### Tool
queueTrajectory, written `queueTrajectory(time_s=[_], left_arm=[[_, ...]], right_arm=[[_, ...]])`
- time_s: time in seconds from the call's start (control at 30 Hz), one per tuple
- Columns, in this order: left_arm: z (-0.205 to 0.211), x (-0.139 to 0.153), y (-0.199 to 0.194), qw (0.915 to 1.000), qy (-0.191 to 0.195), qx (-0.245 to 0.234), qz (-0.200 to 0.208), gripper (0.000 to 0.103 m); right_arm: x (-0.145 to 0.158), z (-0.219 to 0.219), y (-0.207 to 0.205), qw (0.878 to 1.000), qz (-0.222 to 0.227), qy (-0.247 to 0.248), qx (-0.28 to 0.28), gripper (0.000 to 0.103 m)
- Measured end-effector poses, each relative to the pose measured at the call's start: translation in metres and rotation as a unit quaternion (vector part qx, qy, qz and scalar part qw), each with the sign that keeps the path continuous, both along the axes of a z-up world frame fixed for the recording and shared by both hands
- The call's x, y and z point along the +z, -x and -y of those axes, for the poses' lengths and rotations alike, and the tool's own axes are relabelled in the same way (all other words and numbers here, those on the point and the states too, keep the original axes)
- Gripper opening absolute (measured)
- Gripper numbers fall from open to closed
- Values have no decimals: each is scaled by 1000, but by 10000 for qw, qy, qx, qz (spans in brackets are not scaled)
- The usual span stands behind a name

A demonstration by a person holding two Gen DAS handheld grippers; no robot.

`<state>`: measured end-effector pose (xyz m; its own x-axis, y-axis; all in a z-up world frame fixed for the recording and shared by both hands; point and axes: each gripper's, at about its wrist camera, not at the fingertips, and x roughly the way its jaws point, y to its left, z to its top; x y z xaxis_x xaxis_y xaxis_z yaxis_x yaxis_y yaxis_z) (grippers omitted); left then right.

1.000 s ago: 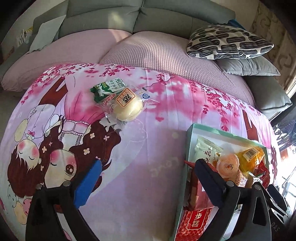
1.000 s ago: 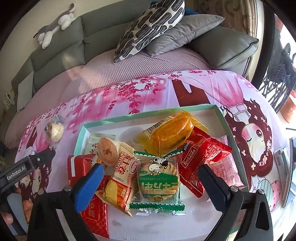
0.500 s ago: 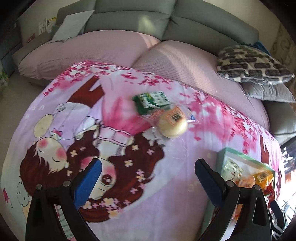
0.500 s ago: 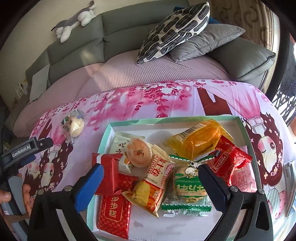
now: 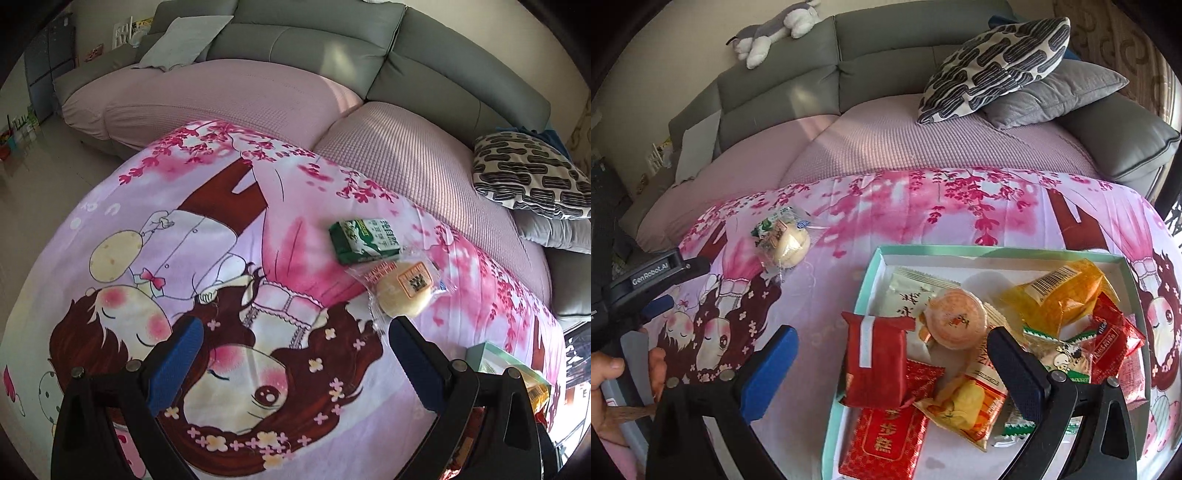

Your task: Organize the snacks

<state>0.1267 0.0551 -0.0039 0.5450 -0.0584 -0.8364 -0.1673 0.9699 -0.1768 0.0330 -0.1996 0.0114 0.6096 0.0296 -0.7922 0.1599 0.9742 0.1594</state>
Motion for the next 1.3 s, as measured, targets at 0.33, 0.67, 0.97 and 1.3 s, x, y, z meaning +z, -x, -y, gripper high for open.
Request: queueTrajectory(time_s=[0.33,0.67,0.97,1.3], left_arm=[[-9,-8,-18,9997,38,-40,228,100],[-21,-10,-40,9981,467,-193,352,101],[-22,1,-75,9967,337,-611,413,100],[17,-20,-113,9861,32,-1656,-117,100]], right_arm=[[5,-31,-45,9991,116,-243,328,103],[-12,-52,-93,9981,-4,-355,507,103],[-36,-63,-130,9973,-222,-495,497,103],[-60,-70,-160,9958,-480,-708,322,93]])
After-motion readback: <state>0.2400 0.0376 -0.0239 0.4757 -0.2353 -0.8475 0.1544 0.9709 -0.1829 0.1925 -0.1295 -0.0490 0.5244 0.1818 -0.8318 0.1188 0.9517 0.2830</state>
